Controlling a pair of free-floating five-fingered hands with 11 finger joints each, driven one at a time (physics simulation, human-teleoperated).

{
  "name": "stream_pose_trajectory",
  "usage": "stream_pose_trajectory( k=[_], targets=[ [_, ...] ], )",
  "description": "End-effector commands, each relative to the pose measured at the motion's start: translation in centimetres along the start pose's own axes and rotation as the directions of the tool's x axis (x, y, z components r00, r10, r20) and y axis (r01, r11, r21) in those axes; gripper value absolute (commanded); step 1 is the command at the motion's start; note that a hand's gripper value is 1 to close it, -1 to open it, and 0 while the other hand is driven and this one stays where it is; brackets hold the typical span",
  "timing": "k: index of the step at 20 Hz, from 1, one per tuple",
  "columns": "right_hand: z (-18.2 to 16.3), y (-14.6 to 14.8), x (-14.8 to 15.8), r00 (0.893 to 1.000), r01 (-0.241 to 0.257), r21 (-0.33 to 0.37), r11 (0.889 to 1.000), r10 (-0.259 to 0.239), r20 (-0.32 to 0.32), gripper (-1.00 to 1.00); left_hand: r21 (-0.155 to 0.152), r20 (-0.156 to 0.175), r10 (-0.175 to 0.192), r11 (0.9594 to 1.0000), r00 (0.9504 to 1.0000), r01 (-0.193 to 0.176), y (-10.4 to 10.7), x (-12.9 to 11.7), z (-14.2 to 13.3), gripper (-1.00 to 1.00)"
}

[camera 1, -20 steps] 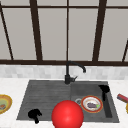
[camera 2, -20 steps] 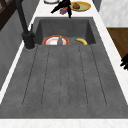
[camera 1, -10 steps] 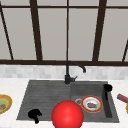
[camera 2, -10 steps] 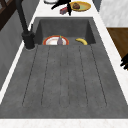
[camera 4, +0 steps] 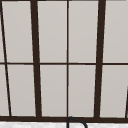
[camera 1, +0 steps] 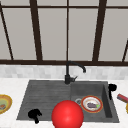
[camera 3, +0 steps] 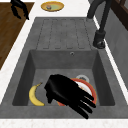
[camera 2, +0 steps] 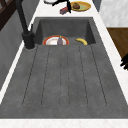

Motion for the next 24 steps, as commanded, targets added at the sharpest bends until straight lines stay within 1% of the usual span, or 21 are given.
stream_pose_trajectory(
  k=[1, 3, 5, 9, 11, 12, 14, 15, 17, 18, 20, 21, 22, 24],
  targets=[
    [-0.5, -0.1, -1.5, 0.997, 0.034, 0.003, 0.999, -0.034, -0.075, -1.00, 0.000, 0.000, 0.000, 1.0000, 1.0000, 0.000, 0.0, 0.0, 0.0, 0.00],
    [-0.8, -0.2, -2.4, 0.996, 0.039, 0.006, 0.999, -0.039, -0.082, -1.00, 0.000, 0.000, 0.000, 1.0000, 1.0000, 0.000, 0.0, 0.0, 0.0, 0.00],
    [-1.1, -0.3, -3.2, 0.994, 0.040, 0.006, 0.999, -0.039, -0.104, -1.00, 0.000, 0.000, 0.000, 1.0000, 1.0000, 0.000, 0.0, 0.0, 0.0, 0.00],
    [-1.6, -0.3, -4.6, 0.986, 0.042, 0.006, 0.999, -0.041, -0.161, -1.00, 0.000, 0.000, 0.000, 1.0000, 1.0000, 0.000, 0.0, 0.0, 0.0, 0.00],
    [-2.0, -0.1, -5.3, 0.981, 0.046, 0.006, 0.999, -0.044, -0.191, -1.00, 0.000, 0.000, 0.000, 1.0000, 1.0000, 0.000, 0.0, 0.0, 0.0, 0.00],
    [-2.2, 0.2, -5.5, 0.981, 0.056, 0.024, 0.998, -0.050, -0.187, -1.00, 0.000, 0.000, 0.000, 1.0000, 1.0000, 0.000, 0.0, 0.0, 0.0, 0.00],
    [-2.4, 0.4, -5.9, 0.975, 0.074, 0.024, 0.997, -0.067, -0.210, -1.00, 0.000, 0.000, 0.000, 1.0000, 1.0000, 0.000, 0.0, 0.0, 0.0, 0.00],
    [-2.6, 0.6, -6.3, 0.975, 0.079, 0.028, 0.996, -0.072, -0.210, -1.00, 0.000, 0.000, 0.000, 1.0000, 1.0000, 0.000, 0.0, 0.0, 0.0, 0.00],
    [-3.0, 1.1, -7.0, 0.971, 0.081, 0.032, 0.996, -0.071, -0.230, -1.00, 0.000, 0.000, 0.000, 1.0000, 1.0000, 0.000, 0.0, 0.0, 0.0, 0.00],
    [-3.4, 1.5, -7.3, 0.970, 0.080, 0.038, 0.996, -0.069, -0.234, -1.00, 0.000, 0.000, 0.000, 1.0000, 1.0000, 0.000, 0.0, 0.0, 0.0, 0.00],
    [-4.5, 2.1, -7.9, 0.972, 0.069, 0.064, 0.996, -0.053, -0.230, -1.00, 0.000, 0.000, 0.000, 1.0000, 1.0000, 0.000, 0.0, 0.0, 0.0, 0.00],
    [-4.8, 2.4, -8.2, 0.976, 0.062, 0.093, 0.994, -0.041, -0.214, -1.00, 0.000, 0.000, 0.000, 1.0000, 1.0000, 0.000, 0.0, 0.0, 0.0, 0.00],
    [-5.4, 2.8, -8.7, 0.977, 0.061, 0.095, 0.994, -0.040, -0.209, -1.00, 0.000, 0.000, 0.000, 1.0000, 1.0000, 0.000, 0.0, 0.0, 0.0, 0.00],
    [-6.1, 3.3, -9.1, 0.975, 0.064, 0.117, 0.991, -0.037, -0.220, -1.00, 0.000, 0.000, 0.000, 1.0000, 1.0000, 0.000, 0.0, 0.0, 0.0, 0.00]
  ],
)
